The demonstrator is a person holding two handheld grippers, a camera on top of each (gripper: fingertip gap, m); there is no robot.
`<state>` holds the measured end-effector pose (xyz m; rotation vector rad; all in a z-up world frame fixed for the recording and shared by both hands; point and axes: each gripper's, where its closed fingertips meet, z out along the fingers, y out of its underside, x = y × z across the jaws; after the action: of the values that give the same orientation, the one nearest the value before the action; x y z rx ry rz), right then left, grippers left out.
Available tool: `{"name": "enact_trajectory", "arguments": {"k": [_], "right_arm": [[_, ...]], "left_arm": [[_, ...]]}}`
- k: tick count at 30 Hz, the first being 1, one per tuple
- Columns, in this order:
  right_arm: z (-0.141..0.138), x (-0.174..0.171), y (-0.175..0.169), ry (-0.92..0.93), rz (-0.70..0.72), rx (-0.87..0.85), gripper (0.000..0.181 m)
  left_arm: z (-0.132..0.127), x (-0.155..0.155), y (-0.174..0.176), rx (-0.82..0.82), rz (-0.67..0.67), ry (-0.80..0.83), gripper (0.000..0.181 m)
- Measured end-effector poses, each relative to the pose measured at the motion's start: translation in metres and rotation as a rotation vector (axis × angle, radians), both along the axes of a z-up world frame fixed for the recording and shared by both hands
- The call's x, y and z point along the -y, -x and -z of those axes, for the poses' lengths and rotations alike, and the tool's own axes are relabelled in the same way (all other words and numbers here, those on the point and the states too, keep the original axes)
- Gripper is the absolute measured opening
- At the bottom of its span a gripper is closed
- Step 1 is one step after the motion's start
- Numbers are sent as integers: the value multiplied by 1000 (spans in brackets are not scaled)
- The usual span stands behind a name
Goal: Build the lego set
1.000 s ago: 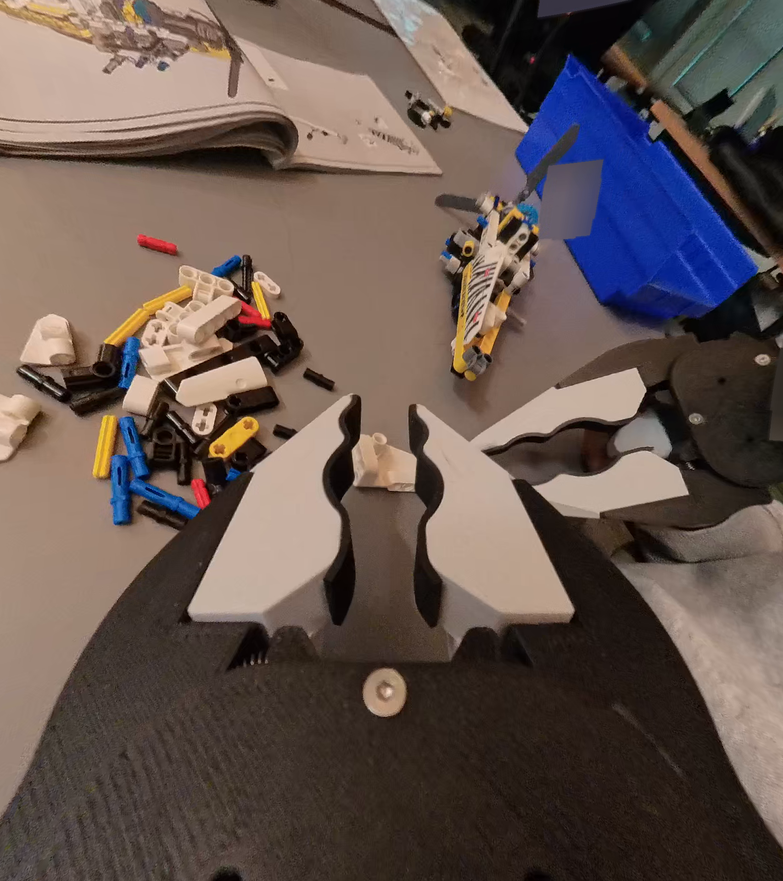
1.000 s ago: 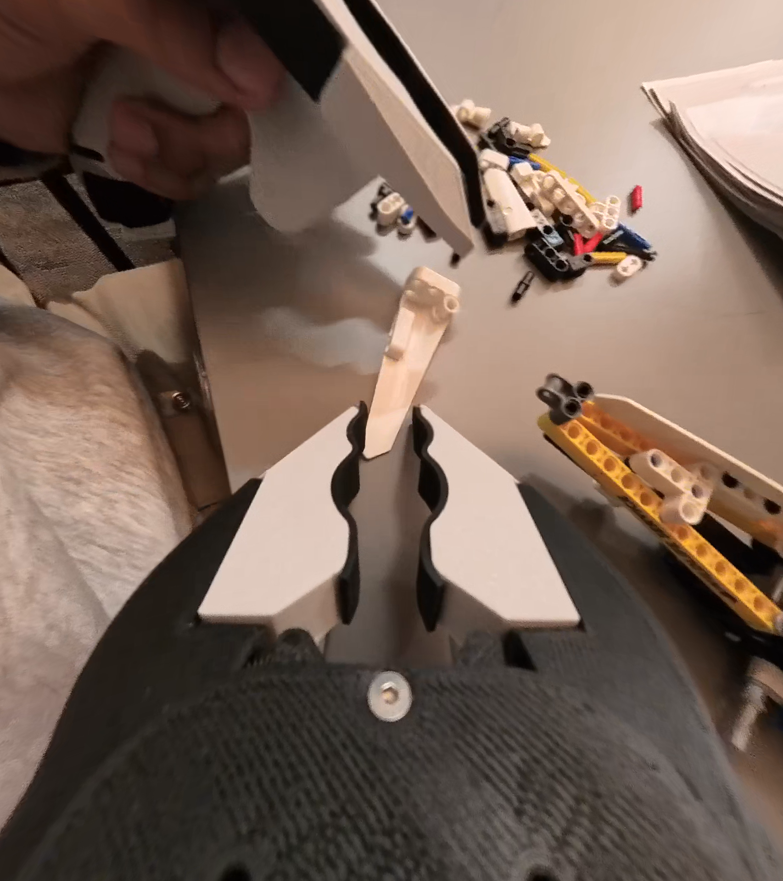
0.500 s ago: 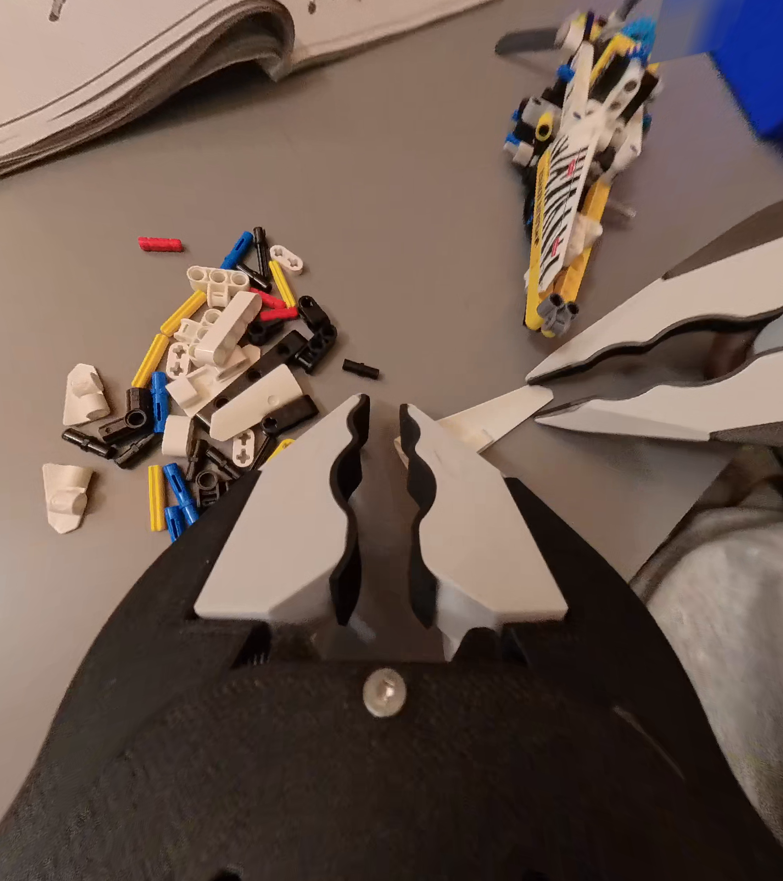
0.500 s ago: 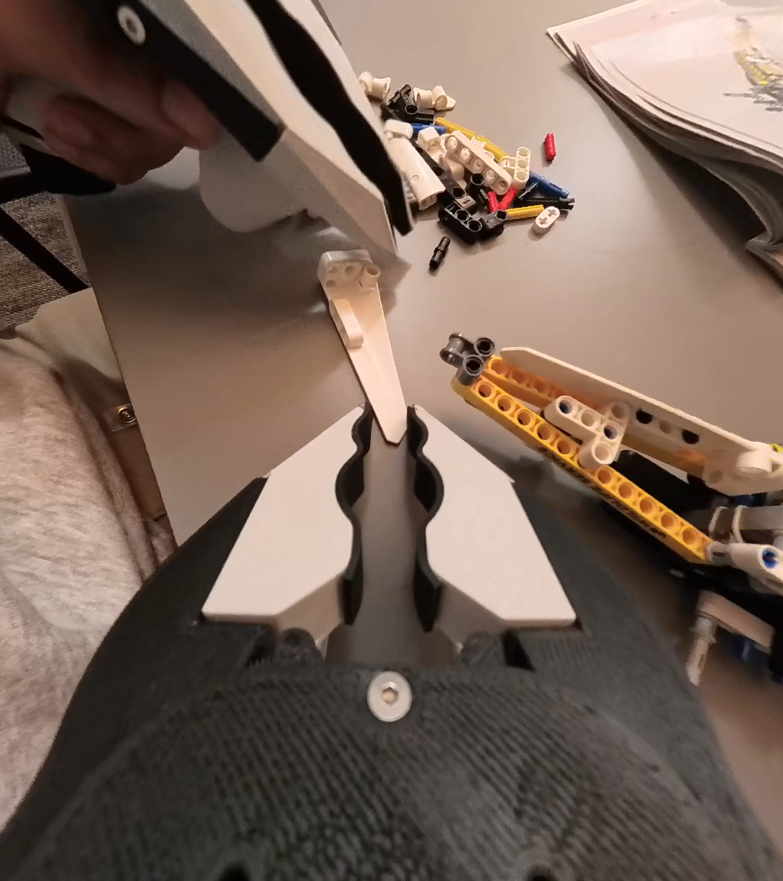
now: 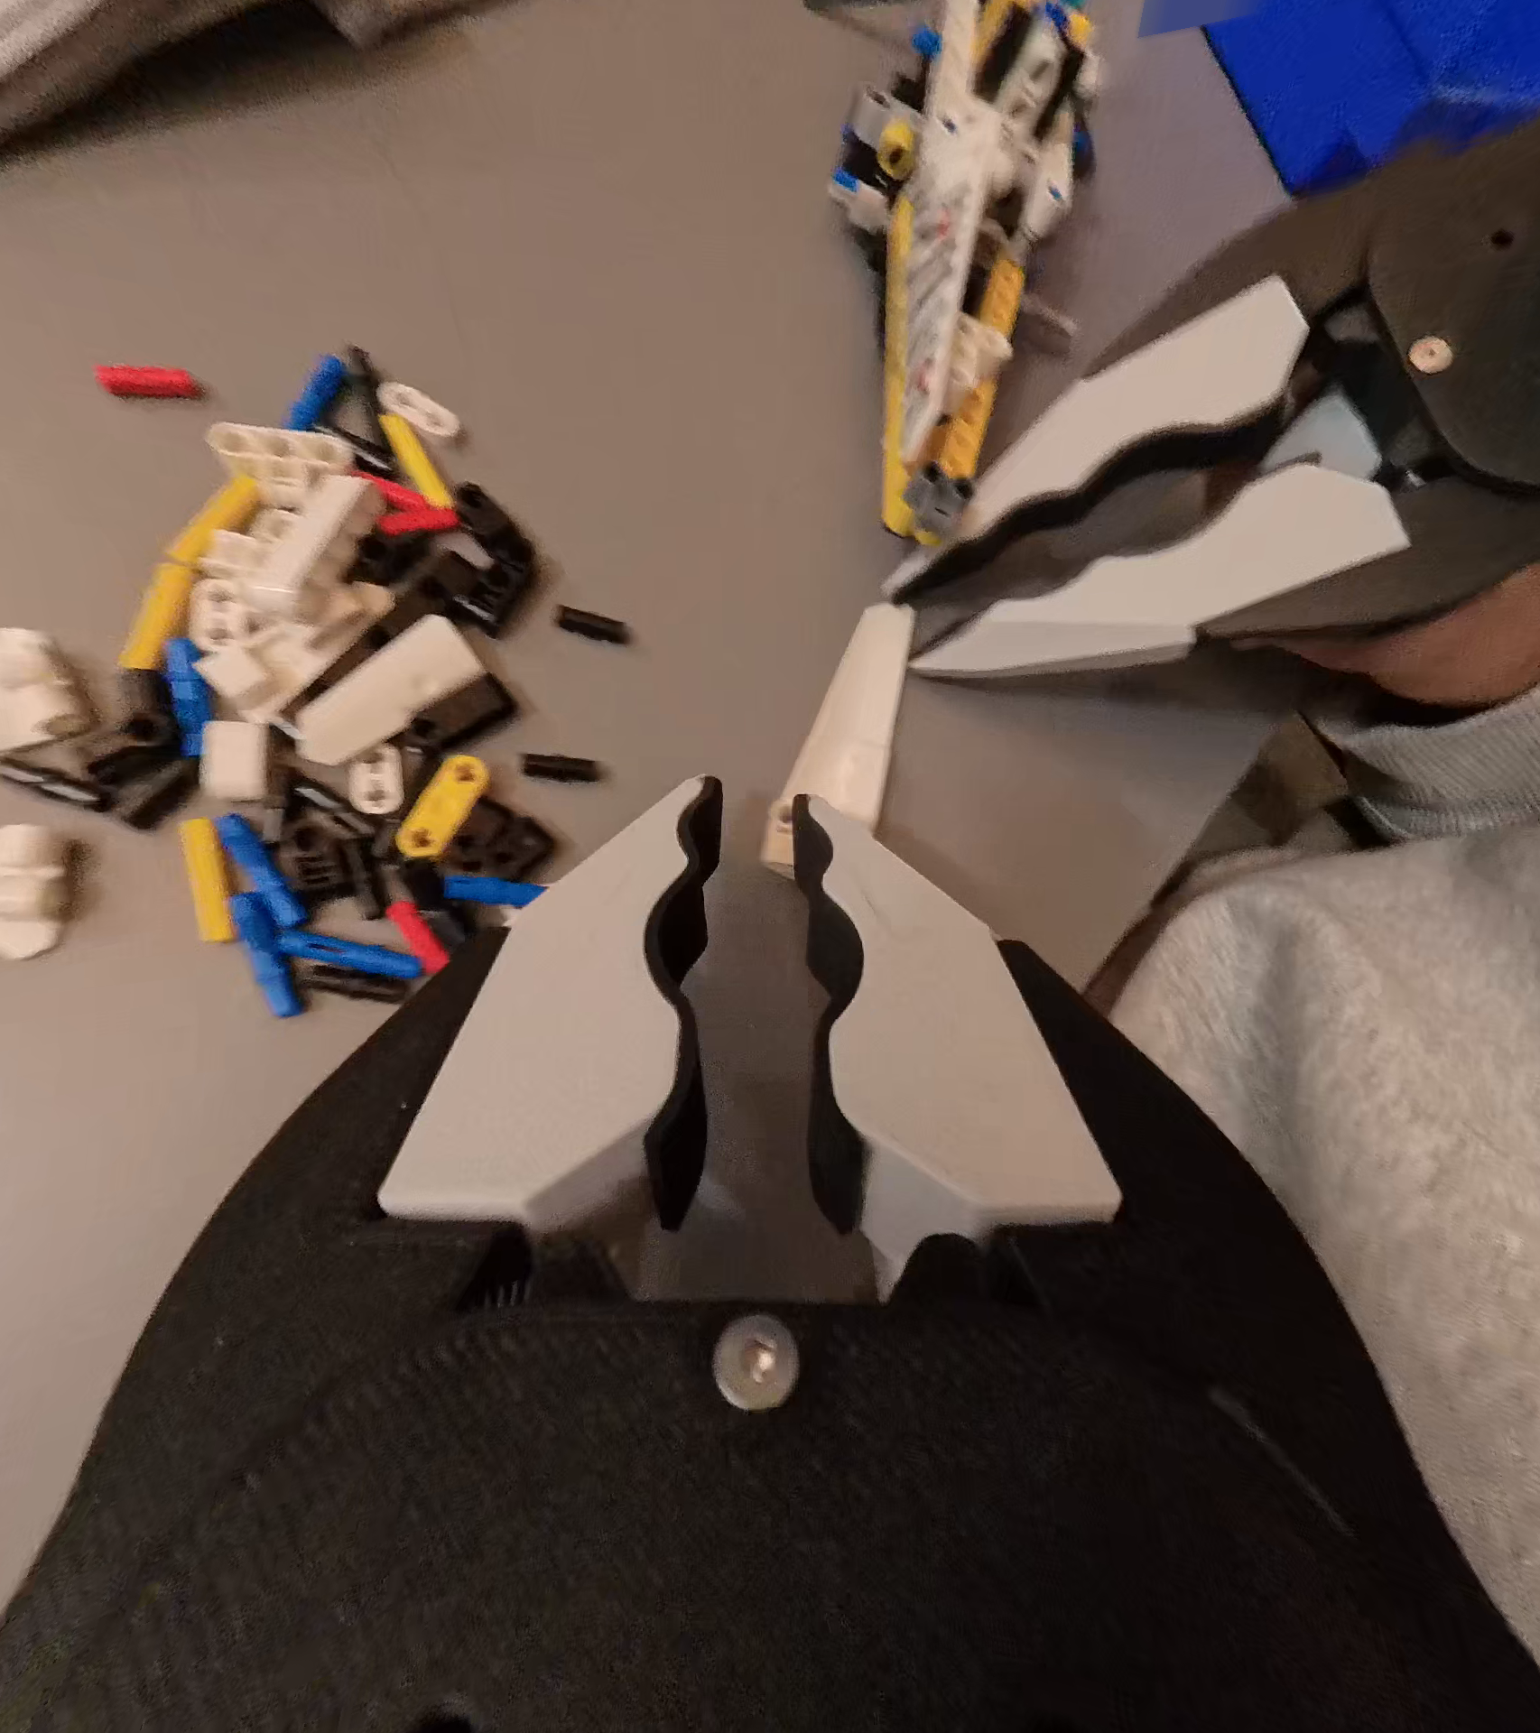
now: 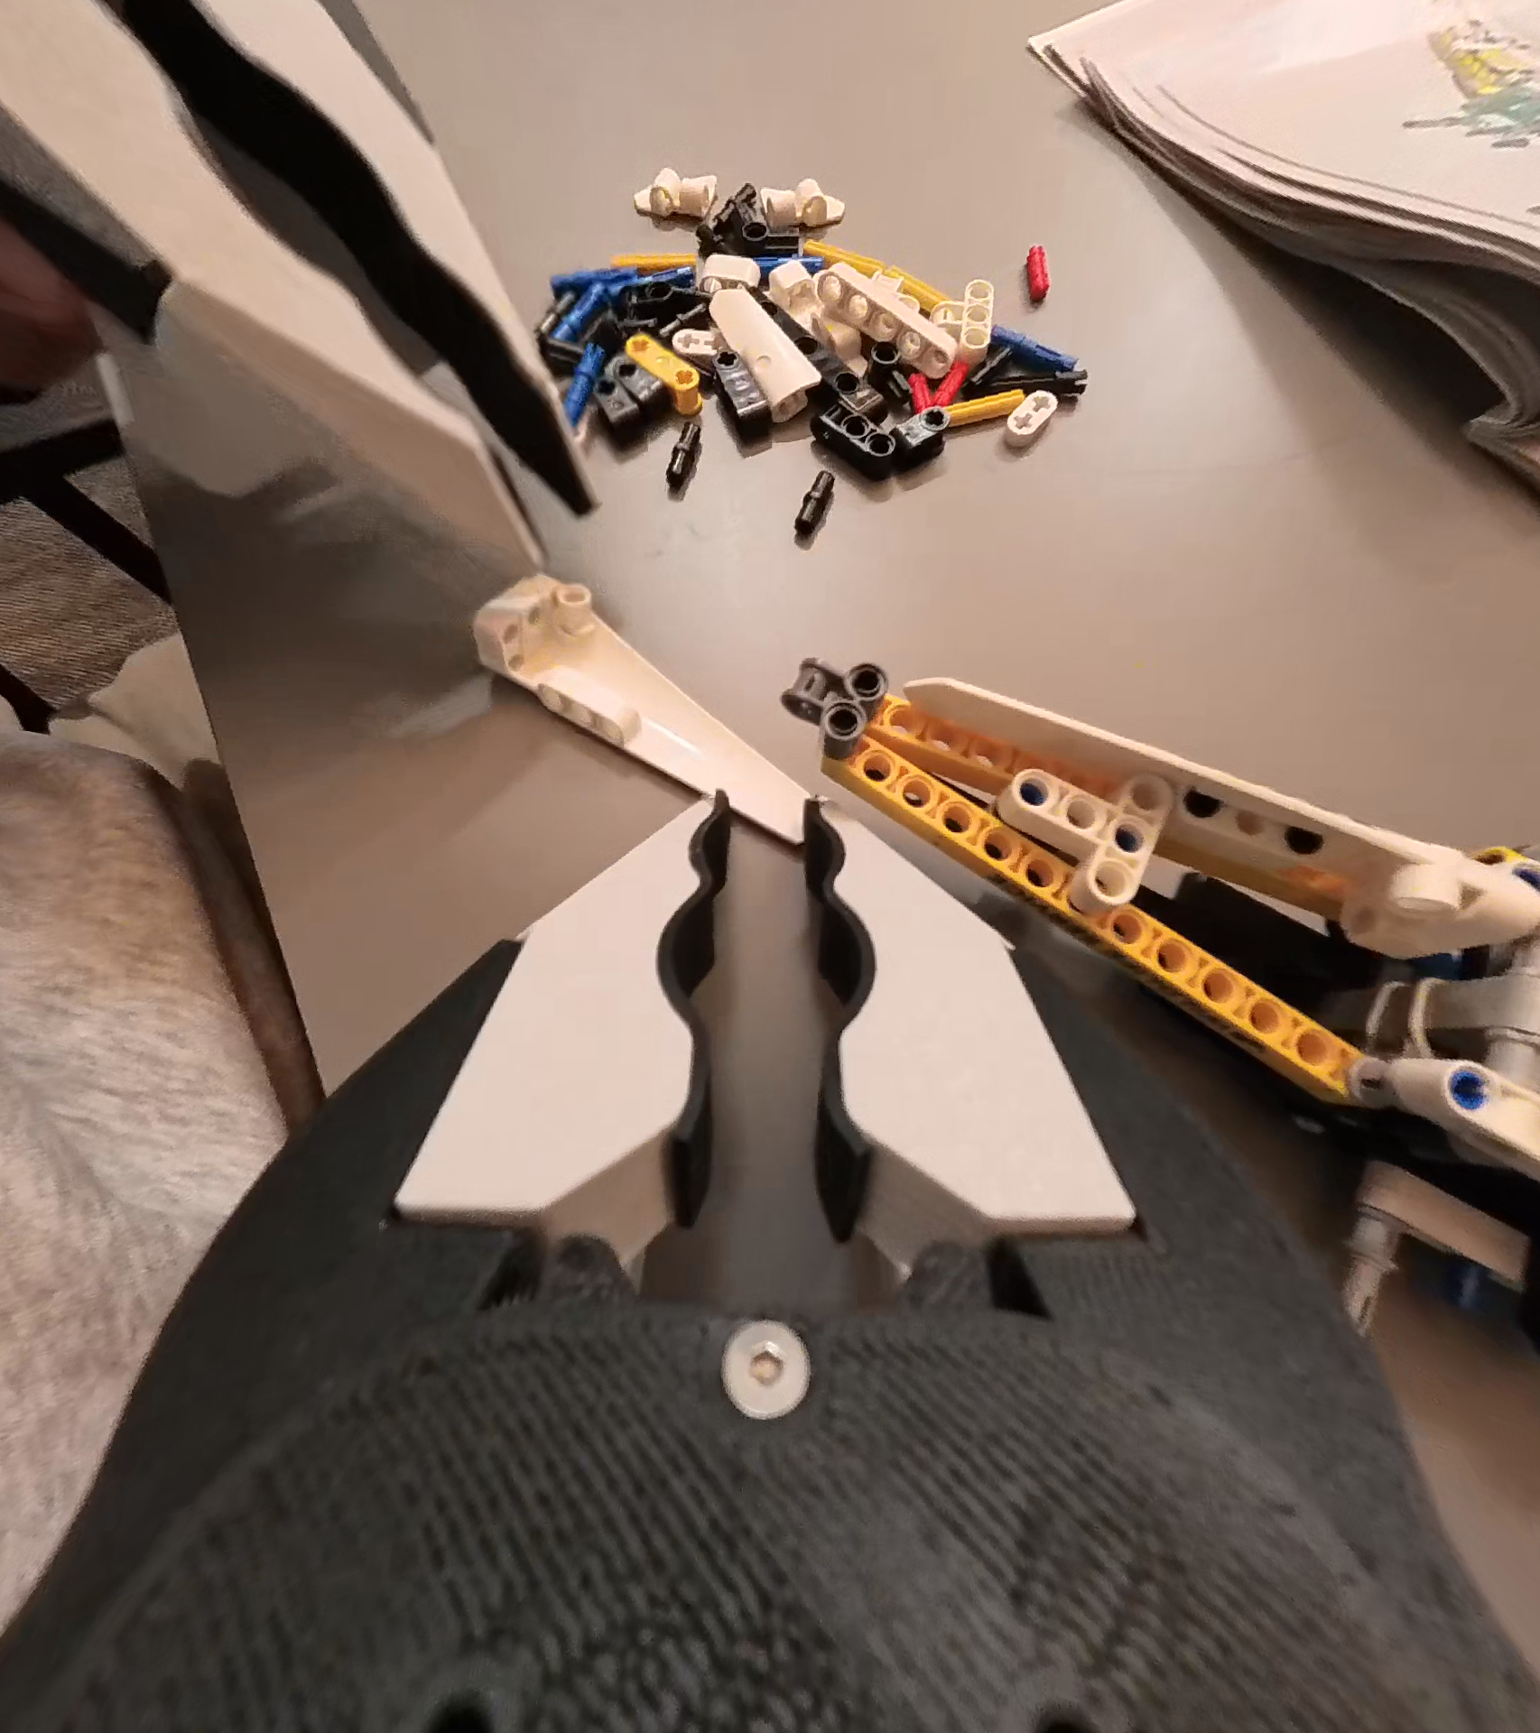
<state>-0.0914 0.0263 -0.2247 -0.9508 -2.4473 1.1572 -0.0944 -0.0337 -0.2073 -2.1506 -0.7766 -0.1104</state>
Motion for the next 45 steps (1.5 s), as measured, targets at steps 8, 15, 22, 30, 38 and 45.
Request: {"name": "enact_trajectory", "arguments": {"k": [8, 15, 22, 30, 38, 45], "right_arm": [[-22, 5, -3, 157, -22, -21, 12], [-30, 8, -4, 176, -29, -56, 10], [-26, 6, -5, 152, -25, -63, 11], [-42, 12, -8, 228, -37, -127, 12], [-79, 21, -16, 355, -88, -357, 31], [-104, 20, -28, 374, -121, -594, 23]], "left_arm": [[-4, 21, 40, -100, -103, 39, 15], [21, 14, 40, -192, -72, 221, 23], [21, 11, 38, -166, -88, 208, 14], [-19, -13, 24, -33, -76, -128, 14], [-89, -42, -25, 458, 125, -768, 13], [-81, -51, -33, 518, 128, -762, 14]]}}
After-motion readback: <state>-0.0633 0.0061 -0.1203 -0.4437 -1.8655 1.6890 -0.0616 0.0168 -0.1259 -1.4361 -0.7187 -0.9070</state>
